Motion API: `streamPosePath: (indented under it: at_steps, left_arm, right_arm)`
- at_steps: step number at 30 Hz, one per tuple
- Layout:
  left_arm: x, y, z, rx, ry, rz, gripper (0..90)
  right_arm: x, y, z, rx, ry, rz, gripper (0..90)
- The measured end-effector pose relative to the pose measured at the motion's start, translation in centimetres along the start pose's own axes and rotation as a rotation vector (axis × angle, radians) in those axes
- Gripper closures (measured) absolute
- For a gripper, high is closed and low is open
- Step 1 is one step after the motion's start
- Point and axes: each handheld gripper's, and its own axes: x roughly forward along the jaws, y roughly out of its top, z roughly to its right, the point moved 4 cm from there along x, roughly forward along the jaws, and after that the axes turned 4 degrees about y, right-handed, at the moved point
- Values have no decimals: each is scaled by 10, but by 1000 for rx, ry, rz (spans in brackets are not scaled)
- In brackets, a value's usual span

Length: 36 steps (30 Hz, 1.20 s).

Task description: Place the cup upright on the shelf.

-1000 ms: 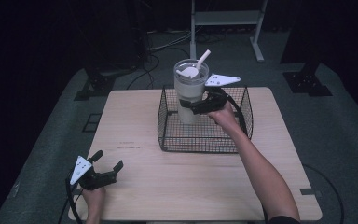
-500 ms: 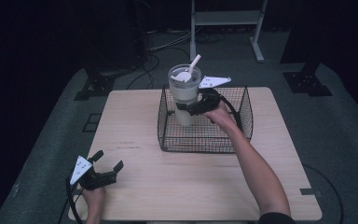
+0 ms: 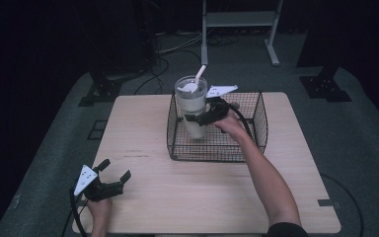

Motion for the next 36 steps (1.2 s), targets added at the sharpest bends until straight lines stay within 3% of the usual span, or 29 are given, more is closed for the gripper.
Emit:
streamPosePath:
  at_steps: [13, 18, 22, 29, 36]
  left_arm:
    - [-1, 0, 0, -1, -13, 9, 0]
    - [-1, 0, 0, 1, -13, 9, 0]
    - [-2, 0, 0, -2, -17, 14, 0]
    - [-2, 0, 0, -7, -20, 15, 0]
    - [-2, 0, 1, -2, -27, 13, 0]
  right_arm:
    - [16, -22, 14, 53, 24, -57, 92]
    - [19, -25, 13, 21, 32, -75, 92]
    - [21, -26, 14, 35, 34, -73, 92]
    - [24, -32, 15, 32, 28, -126, 92]
    - [23, -34, 17, 19, 33, -118, 91]
